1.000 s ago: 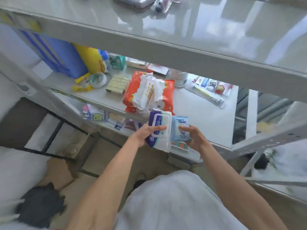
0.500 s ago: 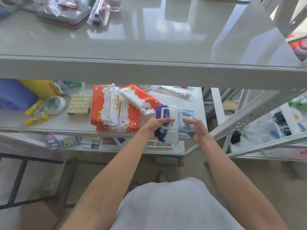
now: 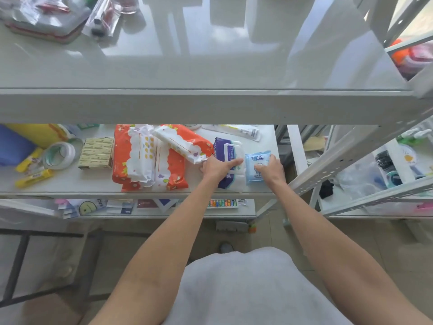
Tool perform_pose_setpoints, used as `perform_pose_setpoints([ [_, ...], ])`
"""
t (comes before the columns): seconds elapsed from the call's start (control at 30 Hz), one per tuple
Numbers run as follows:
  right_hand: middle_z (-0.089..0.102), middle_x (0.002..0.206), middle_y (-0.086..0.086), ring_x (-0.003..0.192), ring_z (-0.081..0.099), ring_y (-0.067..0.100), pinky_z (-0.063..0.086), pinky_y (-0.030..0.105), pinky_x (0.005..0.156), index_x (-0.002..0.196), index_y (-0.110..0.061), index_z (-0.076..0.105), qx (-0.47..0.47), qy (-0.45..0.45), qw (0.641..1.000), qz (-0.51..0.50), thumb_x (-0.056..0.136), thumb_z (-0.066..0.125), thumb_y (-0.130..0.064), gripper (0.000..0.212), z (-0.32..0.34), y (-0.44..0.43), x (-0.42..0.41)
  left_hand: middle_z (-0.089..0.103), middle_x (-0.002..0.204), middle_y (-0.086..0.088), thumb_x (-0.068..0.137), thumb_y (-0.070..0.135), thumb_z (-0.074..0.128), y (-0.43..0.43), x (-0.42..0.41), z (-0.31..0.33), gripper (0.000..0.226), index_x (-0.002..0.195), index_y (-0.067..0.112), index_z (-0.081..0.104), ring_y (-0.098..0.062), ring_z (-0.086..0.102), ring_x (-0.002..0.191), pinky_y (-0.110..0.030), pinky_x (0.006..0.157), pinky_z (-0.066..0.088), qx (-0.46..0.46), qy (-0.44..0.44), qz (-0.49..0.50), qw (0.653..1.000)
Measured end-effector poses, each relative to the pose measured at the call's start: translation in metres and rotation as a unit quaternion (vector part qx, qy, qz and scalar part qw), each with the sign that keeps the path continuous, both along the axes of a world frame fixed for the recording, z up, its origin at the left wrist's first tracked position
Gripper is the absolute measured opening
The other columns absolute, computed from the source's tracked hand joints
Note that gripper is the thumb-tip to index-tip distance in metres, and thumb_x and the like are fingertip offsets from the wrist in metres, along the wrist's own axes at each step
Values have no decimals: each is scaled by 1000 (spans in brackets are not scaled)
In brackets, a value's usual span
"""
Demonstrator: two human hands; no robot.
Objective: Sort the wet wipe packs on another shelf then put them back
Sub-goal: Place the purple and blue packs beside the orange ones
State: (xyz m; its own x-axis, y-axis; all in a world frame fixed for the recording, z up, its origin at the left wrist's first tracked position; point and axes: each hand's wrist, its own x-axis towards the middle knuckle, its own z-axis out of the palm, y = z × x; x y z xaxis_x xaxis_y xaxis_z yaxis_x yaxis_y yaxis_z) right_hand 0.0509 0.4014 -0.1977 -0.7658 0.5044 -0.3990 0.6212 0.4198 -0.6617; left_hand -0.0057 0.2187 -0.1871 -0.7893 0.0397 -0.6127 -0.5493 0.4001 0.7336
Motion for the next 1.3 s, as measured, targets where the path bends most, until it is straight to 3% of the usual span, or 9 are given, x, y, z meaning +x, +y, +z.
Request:
perform_pose_setpoints([
  [0.13, 31, 154, 18, 140, 29, 38, 27, 55, 112, 158, -5, 14, 140, -28, 986, 90, 92, 51, -45, 86, -3, -3, 5, 76, 100, -1, 66, 58, 90, -8, 4, 15, 56, 101, 20, 70, -21, 73, 96, -37, 89, 60, 37, -13, -29, 999],
  [0.37, 32, 151, 18, 137, 31, 36, 28, 55, 111, 160, -7, 11, 185, -37, 976, 106, 98, 36, -56, 83, -5, -7, 1, 77, 110, -3, 62, 64, 87, -6, 8, 17, 73, 117, 18, 69, -22, 74, 98, -39, 90, 61, 47, -5, -48, 998],
  [0.53, 38, 147, 19, 132, 34, 37, 30, 54, 107, 153, -10, 30, 201, 9, 978, 61, 101, 39, -45, 64, 0, -14, 0, 73, 110, -4, 85, 64, 71, -22, 4, 29, 59, 115, 13, 68, -19, 69, 95, -28, 74, 52, 13, -13, -71, 997],
  [0.7, 45, 138, 13, 127, 41, 30, 33, 51, 105, 133, -15, 51, 185, 117, 976, 16, 100, 45, -39, 42, 6, -41, -3, 73, 110, -10, 88, 77, 52, -55, 3, 33, 70, 118, 14, 57, -23, 73, 89, -29, 62, 48, -22, -81, 18, 996],
  [0.87, 46, 137, 13, 125, 44, 28, 36, 51, 106, 133, -15, 51, 164, 140, 976, 30, 97, 50, -49, 49, 19, -77, -16, 74, 100, -13, 90, 74, 55, -84, -1, 39, 63, 92, 10, 54, -20, 73, 85, -29, 95, 56, 86, -211, 125, 966],
  [1.03, 45, 138, 13, 124, 45, 30, 36, 52, 102, 133, -15, 52, 186, 132, 973, 40, 97, 53, -41, 45, 29, -100, -24, 73, 109, -16, 91, 67, 61, -89, 1, 32, 60, 110, 10, 54, -21, 76, 87, -26, 71, 60, 212, -238, 236, 918],
  [1.17, 54, 124, 10, 112, 51, 28, 46, 46, 92, 119, -13, 60, 253, 231, 939, 27, 93, 57, -21, 27, 36, -113, -22, 73, 83, -3, 102, 47, 57, -83, 1, 20, 36, 101, 11, 61, -9, 67, 59, -19, 50, 45, 191, -196, 256, 927],
  [1.23, 63, 104, 5, 96, 58, 21, 49, 33, 85, 107, -11, 63, 178, 311, 932, 50, 91, 55, -8, 18, 48, -124, -22, 69, 74, 0, 106, 33, 55, -81, 0, 18, 26, 95, 11, 61, -7, 64, 55, -21, 50, 44, 193, -155, 277, 928],
  [1.3, 70, 80, 1, 73, 66, 14, 50, 26, 70, 97, -10, 64, 46, 272, 958, 76, 92, 52, -8, 14, 60, -144, -25, 67, 73, -1, 109, 27, 50, -82, -2, 20, 23, 99, 9, 60, -8, 62, 59, -23, 54, 45, 224, -114, 292, 923],
])
